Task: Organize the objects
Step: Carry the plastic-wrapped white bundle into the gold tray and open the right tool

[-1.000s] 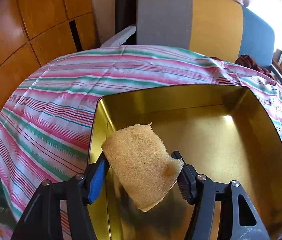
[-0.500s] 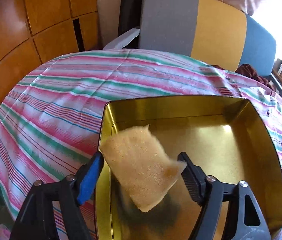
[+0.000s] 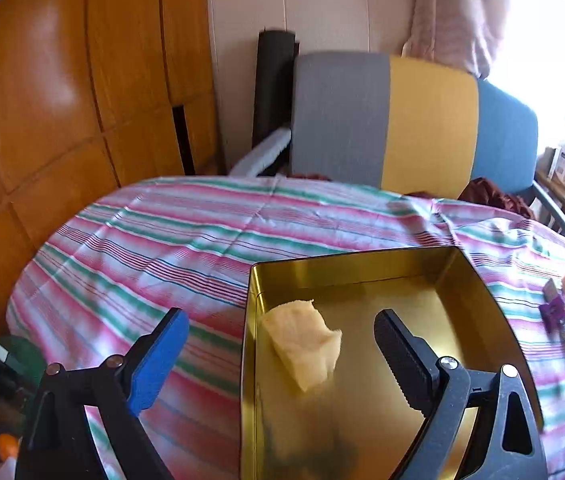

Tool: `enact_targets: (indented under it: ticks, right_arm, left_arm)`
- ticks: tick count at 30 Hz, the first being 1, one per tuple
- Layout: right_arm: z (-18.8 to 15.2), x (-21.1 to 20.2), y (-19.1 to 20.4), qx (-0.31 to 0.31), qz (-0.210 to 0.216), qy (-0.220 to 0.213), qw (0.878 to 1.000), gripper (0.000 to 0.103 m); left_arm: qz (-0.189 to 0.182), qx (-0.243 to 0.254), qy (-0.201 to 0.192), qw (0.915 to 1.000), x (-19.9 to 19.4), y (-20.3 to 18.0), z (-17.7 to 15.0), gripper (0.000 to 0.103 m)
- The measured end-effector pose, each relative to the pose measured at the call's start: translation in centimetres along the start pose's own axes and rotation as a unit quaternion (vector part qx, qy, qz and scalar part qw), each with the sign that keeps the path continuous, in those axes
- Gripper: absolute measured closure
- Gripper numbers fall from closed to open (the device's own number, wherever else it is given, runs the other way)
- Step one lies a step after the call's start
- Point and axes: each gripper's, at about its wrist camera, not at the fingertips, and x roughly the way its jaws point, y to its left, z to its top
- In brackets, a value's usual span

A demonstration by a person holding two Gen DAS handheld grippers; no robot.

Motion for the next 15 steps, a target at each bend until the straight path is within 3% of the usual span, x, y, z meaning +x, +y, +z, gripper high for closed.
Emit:
enact_targets:
  ticks: [7, 15]
  right_arm:
    - [0.7, -1.8, 3.0, 0.009, 0.049, -0.017, 0.999, 0.069]
    - [3.5, -5.7, 9.9, -0.01, 0.136, -0.064, 0.989, 0.069]
  left_arm:
    - [-0.005, -0.019, 0.003, 0.9998, -3.0, 0.8, -2.7, 0.008]
    - [0.001, -0.026, 0.013, 0.9996, -3.6, 1.7, -4.8, 0.008]
